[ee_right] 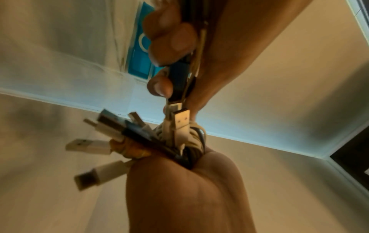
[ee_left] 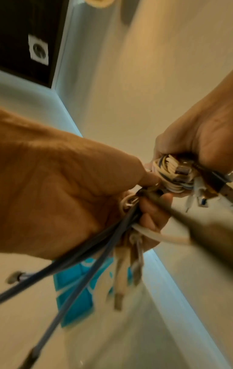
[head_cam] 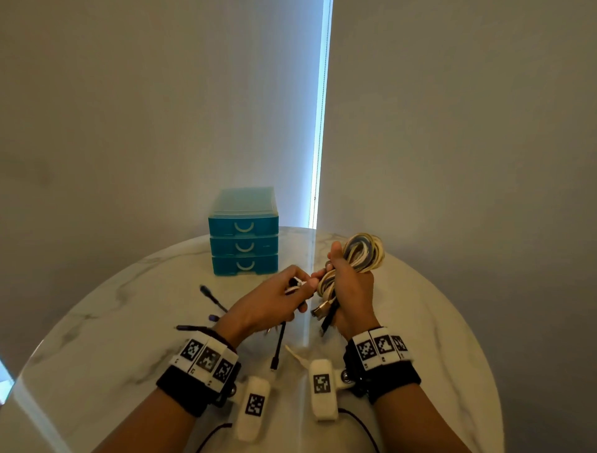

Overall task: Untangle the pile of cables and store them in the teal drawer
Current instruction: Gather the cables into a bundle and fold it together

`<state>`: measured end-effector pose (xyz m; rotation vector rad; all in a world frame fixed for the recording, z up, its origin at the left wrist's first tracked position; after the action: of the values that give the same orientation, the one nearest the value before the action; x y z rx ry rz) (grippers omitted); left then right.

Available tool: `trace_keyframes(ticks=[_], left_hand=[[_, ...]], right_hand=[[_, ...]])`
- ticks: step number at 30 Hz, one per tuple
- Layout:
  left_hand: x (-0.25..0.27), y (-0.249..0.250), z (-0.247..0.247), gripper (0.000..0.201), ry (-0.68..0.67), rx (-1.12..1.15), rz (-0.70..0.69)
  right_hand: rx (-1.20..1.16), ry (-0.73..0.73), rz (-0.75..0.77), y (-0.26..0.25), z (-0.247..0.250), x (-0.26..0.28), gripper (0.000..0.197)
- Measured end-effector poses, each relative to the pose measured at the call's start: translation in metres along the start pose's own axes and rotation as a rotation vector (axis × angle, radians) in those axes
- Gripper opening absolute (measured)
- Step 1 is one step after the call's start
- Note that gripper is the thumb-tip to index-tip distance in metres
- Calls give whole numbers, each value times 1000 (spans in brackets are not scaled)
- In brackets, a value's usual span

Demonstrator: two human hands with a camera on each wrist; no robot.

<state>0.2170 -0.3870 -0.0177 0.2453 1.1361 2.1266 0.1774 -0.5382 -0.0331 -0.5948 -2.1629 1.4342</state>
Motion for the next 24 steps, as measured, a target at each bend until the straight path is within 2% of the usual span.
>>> trace_keyframes(ticks=[4,7,12,17,19,21,23,24], left_hand=[[6,17,-3,37,-31,-249,-139],[6,20,-3,34,-19,-386,-146],[4,18,-5,36,-103,-430,-141],[0,29,0,43,-49,-525,-181],[-2,38,7,40,-17,-675,-236],[-6,46,14,49,-1,-843,-286],[-11,52,17,57,-27,-917,-320],[-12,57,19,58,-39,-914,-337]], right_hand=[[70,82,38,-10,12,0,47],[157,137,76,-16,16,4,49],[82,149,7,-15,19,8,46],[403,191,186,-29,17,2,51],[499,110,226,-33,12,1,49],[586,-33,227,-27,1,1,49],[623,-182,203,-18,-11,4,51],[602,-253,171,-14,-15,6,58]])
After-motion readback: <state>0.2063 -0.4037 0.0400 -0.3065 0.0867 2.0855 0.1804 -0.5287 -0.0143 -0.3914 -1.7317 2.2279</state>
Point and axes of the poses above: each hand's wrist, its own x-axis away from the middle knuckle, its own z-axis out of the back of the hand, y = z × x, the point moved 9 cm from there along -x, towards the middle knuckle, and after that the axes turned 5 degrees about -z, right-handed, at the moved point
